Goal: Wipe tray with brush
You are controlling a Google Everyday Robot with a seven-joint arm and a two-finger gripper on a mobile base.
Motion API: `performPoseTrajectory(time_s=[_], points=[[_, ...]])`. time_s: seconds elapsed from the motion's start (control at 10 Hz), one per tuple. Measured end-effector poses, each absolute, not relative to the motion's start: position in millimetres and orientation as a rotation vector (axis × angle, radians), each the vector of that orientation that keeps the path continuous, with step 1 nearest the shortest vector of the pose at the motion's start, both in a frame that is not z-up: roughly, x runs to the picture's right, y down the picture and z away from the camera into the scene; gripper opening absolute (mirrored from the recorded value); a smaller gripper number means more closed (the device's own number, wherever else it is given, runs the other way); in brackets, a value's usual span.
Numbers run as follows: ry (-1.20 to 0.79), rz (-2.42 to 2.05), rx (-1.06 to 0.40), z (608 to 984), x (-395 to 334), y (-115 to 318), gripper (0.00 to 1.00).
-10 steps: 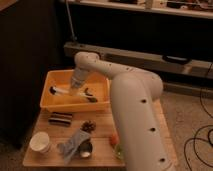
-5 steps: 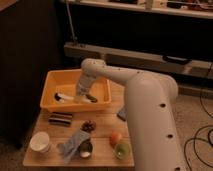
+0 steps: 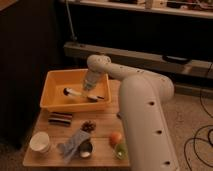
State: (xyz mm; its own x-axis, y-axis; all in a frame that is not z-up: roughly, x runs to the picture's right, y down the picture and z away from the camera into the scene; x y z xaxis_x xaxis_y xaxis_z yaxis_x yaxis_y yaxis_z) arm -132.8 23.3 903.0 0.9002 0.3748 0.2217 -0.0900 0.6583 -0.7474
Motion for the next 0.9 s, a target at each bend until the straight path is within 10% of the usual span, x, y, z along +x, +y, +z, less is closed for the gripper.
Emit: performPoseTrajectory(time_s=[0.9], points=[[-0.352, 0.248, -0.791, 948, -187, -43, 0.00]])
